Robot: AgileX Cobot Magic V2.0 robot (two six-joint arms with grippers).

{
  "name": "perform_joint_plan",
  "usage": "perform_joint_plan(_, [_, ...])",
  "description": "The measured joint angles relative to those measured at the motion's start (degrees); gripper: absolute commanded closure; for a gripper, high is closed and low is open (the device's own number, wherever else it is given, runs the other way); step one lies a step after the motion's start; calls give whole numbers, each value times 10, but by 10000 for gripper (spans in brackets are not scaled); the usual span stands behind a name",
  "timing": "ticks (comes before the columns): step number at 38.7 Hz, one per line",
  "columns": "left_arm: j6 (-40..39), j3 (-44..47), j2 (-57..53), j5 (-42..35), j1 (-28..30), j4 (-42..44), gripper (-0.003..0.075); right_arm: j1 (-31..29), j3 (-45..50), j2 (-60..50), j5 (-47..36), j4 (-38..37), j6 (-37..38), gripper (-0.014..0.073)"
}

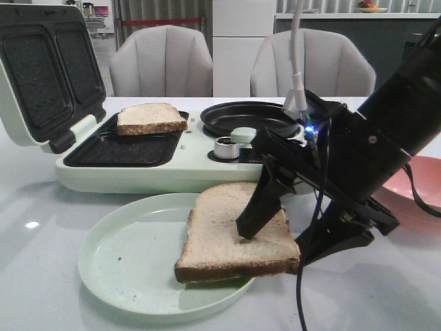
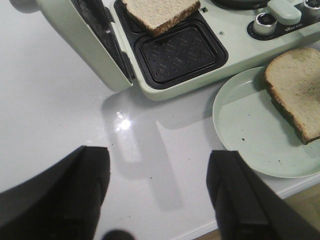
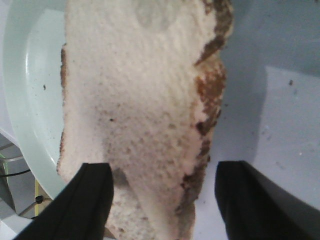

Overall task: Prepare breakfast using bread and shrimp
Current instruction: 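Reach the right gripper to the remaining bread slice and grasp it, then carry the bread with the right gripper onto the first slice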

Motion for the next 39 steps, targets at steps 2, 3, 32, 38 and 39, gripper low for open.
perform_joint_plan(2, [0,0,0,0,0,0,244,0,0,1,0,0,0,174])
perform_joint_plan(3, [0,0,0,0,0,0,244,0,0,1,1,0,0,207])
perform_joint_plan(32, [0,0,0,0,0,1,244,1,-6,-130,24,-2,0,537])
perform_joint_plan(38, [0,0,0,0,0,6,244,3,-35,-160,31,18,0,537])
perform_joint_plan(39, [0,0,0,0,0,6,244,4,-42,-160,29,24,-2,537])
